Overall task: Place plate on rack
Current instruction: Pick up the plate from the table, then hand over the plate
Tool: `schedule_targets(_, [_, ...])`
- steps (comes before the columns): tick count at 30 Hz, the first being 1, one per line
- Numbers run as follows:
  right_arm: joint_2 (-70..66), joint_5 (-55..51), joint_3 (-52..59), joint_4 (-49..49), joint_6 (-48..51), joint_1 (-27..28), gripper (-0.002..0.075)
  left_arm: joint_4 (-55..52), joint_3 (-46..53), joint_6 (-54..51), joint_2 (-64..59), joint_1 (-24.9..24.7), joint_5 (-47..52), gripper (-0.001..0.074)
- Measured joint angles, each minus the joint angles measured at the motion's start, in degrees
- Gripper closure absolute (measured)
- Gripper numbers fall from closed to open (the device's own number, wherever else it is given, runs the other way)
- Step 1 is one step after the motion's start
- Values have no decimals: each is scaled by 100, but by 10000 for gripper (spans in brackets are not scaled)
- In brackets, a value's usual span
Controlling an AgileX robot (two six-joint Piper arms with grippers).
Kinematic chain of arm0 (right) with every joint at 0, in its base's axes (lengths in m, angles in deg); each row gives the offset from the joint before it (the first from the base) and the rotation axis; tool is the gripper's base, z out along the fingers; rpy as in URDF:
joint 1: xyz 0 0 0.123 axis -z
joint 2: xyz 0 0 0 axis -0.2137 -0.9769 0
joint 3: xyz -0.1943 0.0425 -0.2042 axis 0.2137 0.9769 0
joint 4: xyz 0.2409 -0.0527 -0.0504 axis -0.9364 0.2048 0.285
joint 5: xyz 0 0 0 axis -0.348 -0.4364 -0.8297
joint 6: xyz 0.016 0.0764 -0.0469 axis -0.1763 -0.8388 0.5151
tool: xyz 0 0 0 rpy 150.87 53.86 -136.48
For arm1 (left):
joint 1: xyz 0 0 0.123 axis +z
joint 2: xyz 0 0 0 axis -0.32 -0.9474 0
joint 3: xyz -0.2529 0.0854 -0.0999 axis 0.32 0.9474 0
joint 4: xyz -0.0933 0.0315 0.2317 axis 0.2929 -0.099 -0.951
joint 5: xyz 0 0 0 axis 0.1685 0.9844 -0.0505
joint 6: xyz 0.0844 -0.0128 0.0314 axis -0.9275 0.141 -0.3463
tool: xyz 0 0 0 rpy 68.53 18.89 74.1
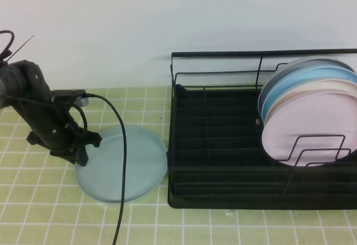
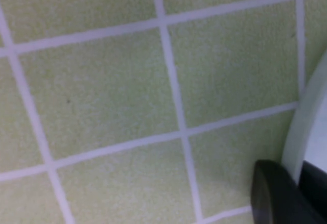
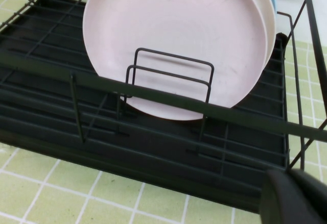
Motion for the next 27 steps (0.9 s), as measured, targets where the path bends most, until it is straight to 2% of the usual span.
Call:
schedule_targets(8, [0, 40, 0, 0, 0, 0, 729, -901, 0, 477, 446, 20, 130, 735])
schedule_targets(19, [0, -43, -54, -336, -66, 0, 729, -639, 0, 379, 2421, 8, -554, 734])
schedule_targets(23, [0, -782, -411, -656, -43, 0, 729, 139, 0, 15, 3180, 8, -937, 735])
schedule_targets(27, [0, -1503, -886, -1873, -25, 0, 727, 1634, 0, -888, 3715, -119, -1244, 735])
